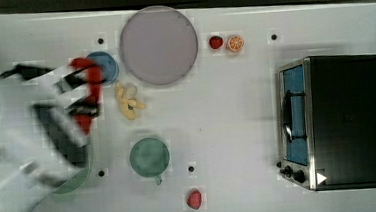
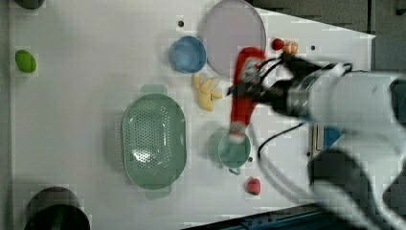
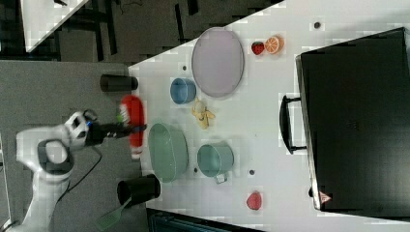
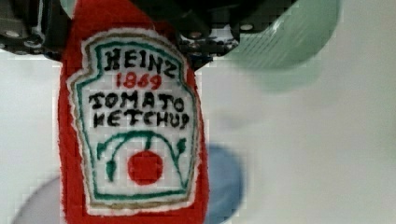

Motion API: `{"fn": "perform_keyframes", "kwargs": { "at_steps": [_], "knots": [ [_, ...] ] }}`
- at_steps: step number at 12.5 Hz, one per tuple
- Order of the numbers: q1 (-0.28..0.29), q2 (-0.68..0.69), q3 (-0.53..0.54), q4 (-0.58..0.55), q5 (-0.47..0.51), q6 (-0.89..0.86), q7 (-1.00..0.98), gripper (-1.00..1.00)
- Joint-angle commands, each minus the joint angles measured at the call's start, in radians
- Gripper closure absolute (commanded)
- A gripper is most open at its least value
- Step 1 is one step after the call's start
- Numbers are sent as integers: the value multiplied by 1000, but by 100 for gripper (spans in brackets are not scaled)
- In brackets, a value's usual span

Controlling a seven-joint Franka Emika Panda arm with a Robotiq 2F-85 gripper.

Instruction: Pick ketchup from strainer and place it on the table

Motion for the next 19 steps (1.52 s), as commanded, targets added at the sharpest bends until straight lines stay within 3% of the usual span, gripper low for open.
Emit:
{"fn": "perform_keyframes", "kwargs": {
  "at_steps": [1, 8, 12, 14, 19],
  "knots": [
    [-141, 10, -90, 20, -1, 13, -87, -21],
    [-227, -10, -228, -73, 0, 71, -403, -21],
    [-259, -24, -243, -259, 1, 277, -406, -21],
    [-268, -16, -246, -324, 1, 297, -405, -21],
    [-274, 62, -254, -386, 1, 332, -404, -27]
  ]
}}
